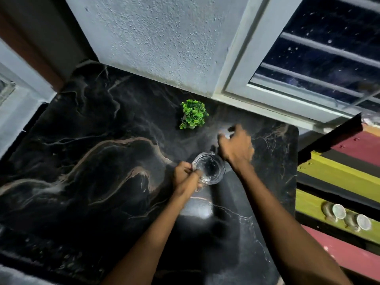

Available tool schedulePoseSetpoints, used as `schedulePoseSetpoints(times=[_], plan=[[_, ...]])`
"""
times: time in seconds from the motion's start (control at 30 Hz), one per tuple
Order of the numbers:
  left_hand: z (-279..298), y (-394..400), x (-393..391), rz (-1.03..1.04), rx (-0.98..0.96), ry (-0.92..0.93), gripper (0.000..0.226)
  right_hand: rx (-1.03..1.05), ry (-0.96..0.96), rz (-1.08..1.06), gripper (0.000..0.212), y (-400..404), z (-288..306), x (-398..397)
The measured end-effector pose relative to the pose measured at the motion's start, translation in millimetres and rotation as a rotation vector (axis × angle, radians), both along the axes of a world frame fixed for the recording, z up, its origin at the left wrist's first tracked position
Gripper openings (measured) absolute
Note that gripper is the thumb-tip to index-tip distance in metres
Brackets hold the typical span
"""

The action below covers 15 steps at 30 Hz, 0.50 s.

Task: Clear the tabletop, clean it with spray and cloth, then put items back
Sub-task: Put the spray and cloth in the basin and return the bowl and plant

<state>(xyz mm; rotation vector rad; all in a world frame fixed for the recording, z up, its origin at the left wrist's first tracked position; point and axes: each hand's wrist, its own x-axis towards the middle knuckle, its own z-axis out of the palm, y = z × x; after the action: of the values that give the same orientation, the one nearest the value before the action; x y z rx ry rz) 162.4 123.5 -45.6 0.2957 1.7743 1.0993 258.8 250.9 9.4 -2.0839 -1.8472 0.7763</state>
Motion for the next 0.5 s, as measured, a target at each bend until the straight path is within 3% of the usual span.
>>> schedulePoseSetpoints(times=[0.1, 0.2, 0.27, 0.43, 0.5], plan=[[3, 25, 16, -0.035, 0.001, 0.048, 0.026, -0.199, 0.061, -0.039, 0.036, -17, -10, 53], [0, 52, 38, -0.072, 0.010, 0.052, 0.027, -0.261, 0.216, -0.045, 0.014, -21, -17, 82], [-3, 70, 58, -0.133, 0.045, 0.026, 0.027, -0.237, 0.280, -0.122, 0.018, -14, -21, 101], [3, 116, 113, -0.300, 0.153, -0.005, 0.024, -0.103, 0.183, -0.344, 0.020, 23, -21, 147], [6, 136, 131, -0.352, 0.191, 0.027, 0.035, -0.073, 0.208, -0.404, 0.019, 39, -19, 157]])
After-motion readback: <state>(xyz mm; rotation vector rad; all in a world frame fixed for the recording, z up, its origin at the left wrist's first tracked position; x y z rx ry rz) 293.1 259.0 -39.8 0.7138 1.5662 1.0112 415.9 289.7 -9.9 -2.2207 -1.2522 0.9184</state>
